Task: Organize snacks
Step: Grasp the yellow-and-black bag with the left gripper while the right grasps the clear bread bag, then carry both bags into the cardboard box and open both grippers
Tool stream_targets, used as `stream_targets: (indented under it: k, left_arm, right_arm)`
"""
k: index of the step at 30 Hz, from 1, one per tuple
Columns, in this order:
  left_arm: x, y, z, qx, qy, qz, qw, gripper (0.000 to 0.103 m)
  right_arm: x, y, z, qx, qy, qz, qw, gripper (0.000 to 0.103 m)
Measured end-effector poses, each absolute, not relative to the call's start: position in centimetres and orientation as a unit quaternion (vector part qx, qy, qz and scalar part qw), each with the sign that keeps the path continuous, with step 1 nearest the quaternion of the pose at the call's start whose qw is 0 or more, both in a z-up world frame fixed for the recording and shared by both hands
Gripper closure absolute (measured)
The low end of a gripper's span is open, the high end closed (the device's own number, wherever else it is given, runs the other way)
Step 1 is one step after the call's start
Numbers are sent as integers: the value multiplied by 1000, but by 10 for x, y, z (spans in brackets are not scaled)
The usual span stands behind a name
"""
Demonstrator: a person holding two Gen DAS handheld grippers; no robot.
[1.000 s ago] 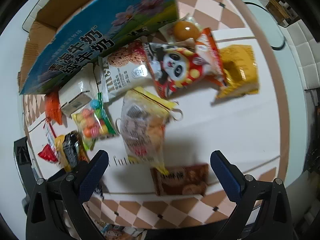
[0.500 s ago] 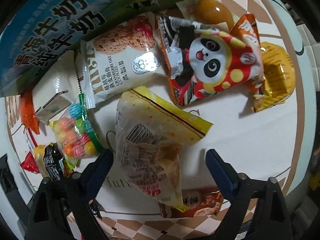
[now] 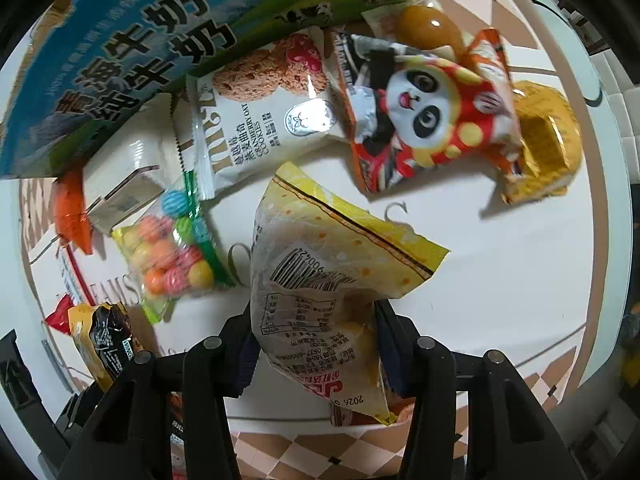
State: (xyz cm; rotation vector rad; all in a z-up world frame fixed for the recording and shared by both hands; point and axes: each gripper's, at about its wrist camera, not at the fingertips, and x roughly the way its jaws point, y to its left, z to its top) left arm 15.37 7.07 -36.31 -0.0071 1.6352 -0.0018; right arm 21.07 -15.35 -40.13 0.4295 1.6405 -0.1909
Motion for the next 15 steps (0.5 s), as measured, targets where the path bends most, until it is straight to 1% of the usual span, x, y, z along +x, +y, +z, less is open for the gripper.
stream_targets:
  k: [7, 11, 15]
  left_arm:
    - [126, 68, -311, 3, 701, -24, 713, 16]
    - [132, 76, -289, -2, 682, -41, 731, 16]
    - [138, 67, -242, -2, 655, -56, 753, 16]
  right_arm:
    - [183, -154, -356, 197, 706, -56, 678, 50]
    - [171, -161, -319, 202, 690, -33, 695, 50]
    - [173, -171, -280, 208, 668, -6, 714, 50]
